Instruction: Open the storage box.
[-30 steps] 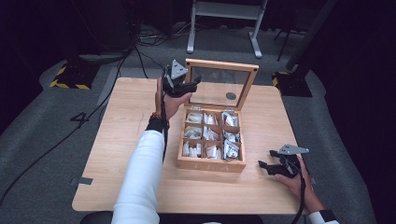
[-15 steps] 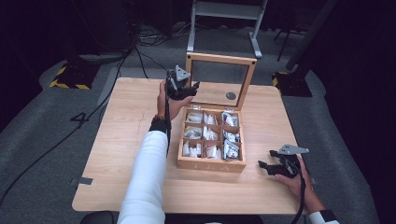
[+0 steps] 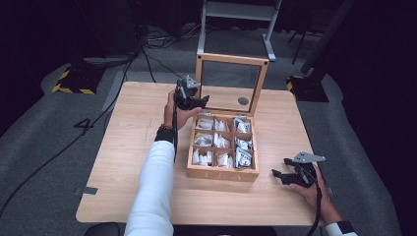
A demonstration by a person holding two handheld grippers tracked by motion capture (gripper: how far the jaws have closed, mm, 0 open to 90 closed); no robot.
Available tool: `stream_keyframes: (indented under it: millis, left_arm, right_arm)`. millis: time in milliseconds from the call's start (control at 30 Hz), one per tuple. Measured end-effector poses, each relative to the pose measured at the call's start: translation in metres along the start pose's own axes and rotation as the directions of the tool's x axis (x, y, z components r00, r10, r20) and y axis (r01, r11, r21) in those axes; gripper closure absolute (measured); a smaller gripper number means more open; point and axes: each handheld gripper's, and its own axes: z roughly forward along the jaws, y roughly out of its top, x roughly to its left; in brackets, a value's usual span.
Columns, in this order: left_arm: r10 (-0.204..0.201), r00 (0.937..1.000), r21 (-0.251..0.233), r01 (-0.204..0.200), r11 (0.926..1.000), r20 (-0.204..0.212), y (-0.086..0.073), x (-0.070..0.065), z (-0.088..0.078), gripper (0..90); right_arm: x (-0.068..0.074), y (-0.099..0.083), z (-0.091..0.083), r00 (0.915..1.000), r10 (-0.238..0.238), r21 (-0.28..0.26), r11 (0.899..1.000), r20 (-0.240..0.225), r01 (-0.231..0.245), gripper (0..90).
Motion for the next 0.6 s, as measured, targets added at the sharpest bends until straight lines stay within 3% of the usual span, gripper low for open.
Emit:
stream_keyframes:
  millis: [67, 167, 433, 600]
  left_arm:
    - [-0.003, 1.0, 0.027, 0.003, 0.9996, -0.009, -0.008, 0.0, 0.006, 38.9]
    - [-0.002, 1.0, 0.026, 0.002, 0.9997, -0.009, -0.013, -0.001, 0.008, 40.9]
    - [0.019, 0.9995, 0.051, -0.017, 0.9986, -0.024, -0.011, -0.003, 0.008, 40.1]
    - [0.014, 0.9993, 0.033, -0.013, 0.9994, -0.034, -0.009, -0.005, 0.006, 33.8]
  right_arm:
    - [0.0, 0.0, 0.0, 1.0, 0.0, 0.0, 1.0, -0.001, 0.0, 23.8]
    - [0.0, 0.0, 0.0, 1.0, 0.0, 0.0, 1.0, -0.001, 0.0, 23.6]
    - [0.0, 0.0, 0.0, 1.0, -0.001, 0.0, 1.0, -0.003, 0.001, 23.4]
    - [0.0, 0.0, 0.0, 1.0, -0.001, 0.0, 1.0, -0.003, 0.001, 23.3]
